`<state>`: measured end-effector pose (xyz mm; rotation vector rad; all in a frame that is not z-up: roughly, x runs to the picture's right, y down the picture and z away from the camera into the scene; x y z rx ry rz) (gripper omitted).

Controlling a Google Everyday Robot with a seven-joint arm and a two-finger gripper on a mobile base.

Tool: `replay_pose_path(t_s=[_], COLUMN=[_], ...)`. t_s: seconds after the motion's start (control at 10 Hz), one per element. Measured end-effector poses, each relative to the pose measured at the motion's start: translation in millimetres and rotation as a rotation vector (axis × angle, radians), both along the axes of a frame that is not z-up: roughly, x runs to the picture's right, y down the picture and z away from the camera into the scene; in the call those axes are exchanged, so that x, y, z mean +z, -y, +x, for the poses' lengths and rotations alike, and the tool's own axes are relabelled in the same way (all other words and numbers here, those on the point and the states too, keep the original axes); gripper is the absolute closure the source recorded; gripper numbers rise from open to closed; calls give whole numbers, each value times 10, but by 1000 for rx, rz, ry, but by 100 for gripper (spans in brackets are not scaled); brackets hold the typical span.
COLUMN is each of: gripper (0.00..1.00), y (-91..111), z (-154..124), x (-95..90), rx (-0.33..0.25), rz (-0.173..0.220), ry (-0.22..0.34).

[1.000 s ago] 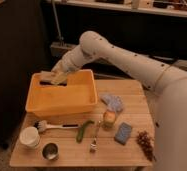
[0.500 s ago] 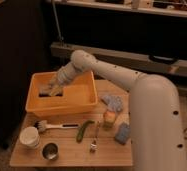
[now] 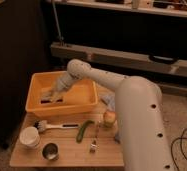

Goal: Place eraser in tray

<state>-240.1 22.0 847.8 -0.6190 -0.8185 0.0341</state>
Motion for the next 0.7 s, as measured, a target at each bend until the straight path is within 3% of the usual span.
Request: replay_pose_path(t_s=[0.4, 0.7], gripper=[34, 34], y=[319, 378], z=[191, 254], x=[-207, -227], rx=[-20, -22], rz=[15, 18], ry=[-64, -87])
